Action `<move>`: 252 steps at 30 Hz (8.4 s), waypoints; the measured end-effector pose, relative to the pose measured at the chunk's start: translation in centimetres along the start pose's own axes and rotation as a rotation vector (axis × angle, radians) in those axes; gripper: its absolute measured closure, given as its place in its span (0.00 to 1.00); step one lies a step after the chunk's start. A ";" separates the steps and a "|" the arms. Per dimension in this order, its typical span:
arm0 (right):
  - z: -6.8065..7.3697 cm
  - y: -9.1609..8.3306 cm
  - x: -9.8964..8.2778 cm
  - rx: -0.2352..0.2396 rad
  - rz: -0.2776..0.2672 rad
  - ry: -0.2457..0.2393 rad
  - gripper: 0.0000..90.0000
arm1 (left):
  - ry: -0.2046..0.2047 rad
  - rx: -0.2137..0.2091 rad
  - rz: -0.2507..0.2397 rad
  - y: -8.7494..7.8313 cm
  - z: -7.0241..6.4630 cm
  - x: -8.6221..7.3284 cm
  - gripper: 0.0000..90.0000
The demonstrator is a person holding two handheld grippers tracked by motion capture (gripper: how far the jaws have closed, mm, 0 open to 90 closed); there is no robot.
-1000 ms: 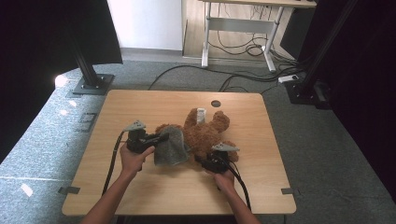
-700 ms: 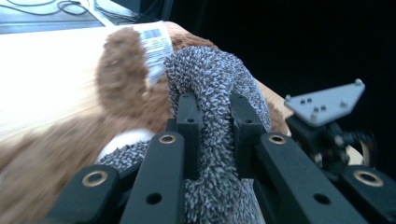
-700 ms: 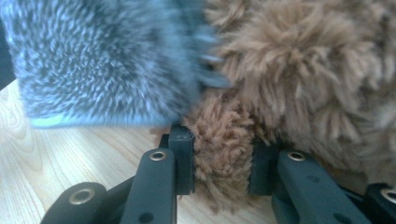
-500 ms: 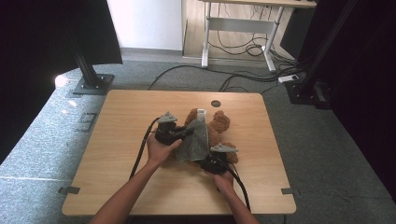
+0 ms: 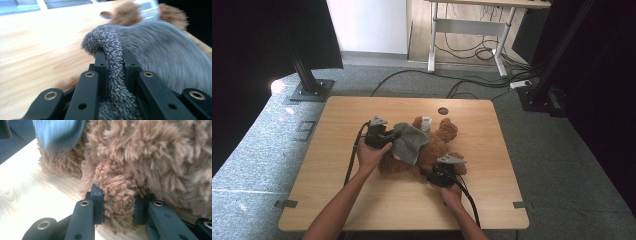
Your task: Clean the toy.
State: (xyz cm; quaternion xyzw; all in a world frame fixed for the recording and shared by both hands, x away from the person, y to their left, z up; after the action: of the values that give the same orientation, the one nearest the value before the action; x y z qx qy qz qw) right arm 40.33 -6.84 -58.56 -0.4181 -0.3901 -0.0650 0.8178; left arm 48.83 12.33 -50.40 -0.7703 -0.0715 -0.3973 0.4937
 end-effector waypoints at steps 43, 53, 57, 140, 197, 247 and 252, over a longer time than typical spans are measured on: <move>-0.2 0.3 -0.1 0.019 0.005 0.055 0.77 | 0.054 0.020 0.256 -2.2 2.9 -11.8 0.86; -0.1 0.3 -0.1 0.016 0.002 0.058 0.77 | -0.017 -0.095 0.125 -6.9 2.3 -12.2 0.86; 0.0 0.3 -0.1 0.012 0.001 0.059 0.77 | 0.013 -0.176 0.043 -9.1 -0.1 -10.9 0.86; -0.5 -9.4 0.9 -0.029 -0.175 -0.055 0.42 | 0.001 -0.194 -0.012 -3.6 -1.9 -8.0 0.87; -5.7 -7.4 1.6 -0.143 -0.080 -0.056 0.75 | 0.071 -0.244 0.054 2.2 -8.5 -2.8 0.88; -5.5 -7.6 0.7 -0.008 -0.064 -0.109 0.75 | -0.042 -0.216 0.085 1.9 -2.2 -4.1 0.87; -5.4 -7.7 0.5 -0.006 -0.062 -0.122 0.75 | -0.104 -0.207 0.109 1.8 0.6 -5.2 0.86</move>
State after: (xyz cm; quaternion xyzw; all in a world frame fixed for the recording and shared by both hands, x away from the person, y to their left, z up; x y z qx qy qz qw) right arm 40.49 -15.60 -55.20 -0.4114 -0.4516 -0.0656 0.7890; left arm 46.55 13.35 -55.34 -0.8394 -0.0140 -0.3346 0.4280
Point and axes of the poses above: each handheld gripper's, and its own axes: y roughly forward along the jaws, x roughly out of its top, z roughly to its left, the point moved 7 cm from there along y, roughly forward along the jaws, and after that the axes turned 11 degrees about z, right-handed, at the moved point
